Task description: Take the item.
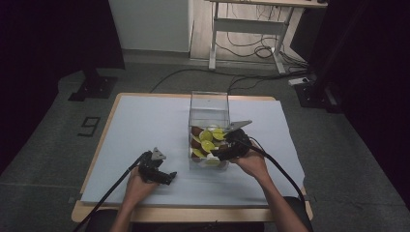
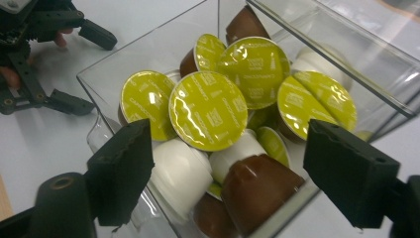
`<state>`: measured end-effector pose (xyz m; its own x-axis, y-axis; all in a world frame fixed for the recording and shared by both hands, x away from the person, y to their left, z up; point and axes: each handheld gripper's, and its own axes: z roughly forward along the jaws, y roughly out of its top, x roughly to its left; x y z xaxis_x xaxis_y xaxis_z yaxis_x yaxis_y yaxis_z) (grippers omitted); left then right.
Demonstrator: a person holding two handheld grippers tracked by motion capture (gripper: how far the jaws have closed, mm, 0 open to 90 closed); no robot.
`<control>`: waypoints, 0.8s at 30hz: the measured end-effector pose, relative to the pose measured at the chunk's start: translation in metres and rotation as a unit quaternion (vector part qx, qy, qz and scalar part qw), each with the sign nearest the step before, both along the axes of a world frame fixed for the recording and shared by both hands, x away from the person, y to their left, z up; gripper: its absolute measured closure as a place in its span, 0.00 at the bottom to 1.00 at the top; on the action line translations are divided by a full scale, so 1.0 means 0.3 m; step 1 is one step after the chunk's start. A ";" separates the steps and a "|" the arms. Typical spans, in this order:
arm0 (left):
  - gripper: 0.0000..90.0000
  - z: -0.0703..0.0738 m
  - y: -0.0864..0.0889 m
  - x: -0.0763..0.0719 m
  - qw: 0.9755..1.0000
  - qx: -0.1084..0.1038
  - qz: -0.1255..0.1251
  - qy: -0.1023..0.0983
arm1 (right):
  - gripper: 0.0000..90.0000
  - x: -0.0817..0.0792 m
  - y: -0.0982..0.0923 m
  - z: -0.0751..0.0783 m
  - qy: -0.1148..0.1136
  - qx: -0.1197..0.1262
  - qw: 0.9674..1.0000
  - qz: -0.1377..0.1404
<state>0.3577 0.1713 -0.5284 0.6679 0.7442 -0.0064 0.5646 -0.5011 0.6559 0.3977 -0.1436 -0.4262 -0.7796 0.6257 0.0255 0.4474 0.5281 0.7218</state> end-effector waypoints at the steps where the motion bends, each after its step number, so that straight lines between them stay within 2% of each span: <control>1: 0.00 0.000 0.000 0.000 1.000 0.000 0.000 0.000 | 0.23 0.003 0.005 -0.001 0.003 0.001 1.000 0.000; 14: 0.00 0.000 0.000 0.000 1.000 0.000 0.000 0.000 | 0.36 0.035 0.060 -0.031 0.017 -0.013 1.000 0.018; 18: 0.00 0.000 0.000 0.000 1.000 0.000 0.000 0.000 | 0.41 0.047 0.084 -0.046 0.027 -0.024 0.999 0.025; 24: 0.00 0.000 0.000 0.000 1.000 0.000 0.000 0.000 | 0.41 0.066 0.108 -0.063 0.033 -0.045 0.998 0.024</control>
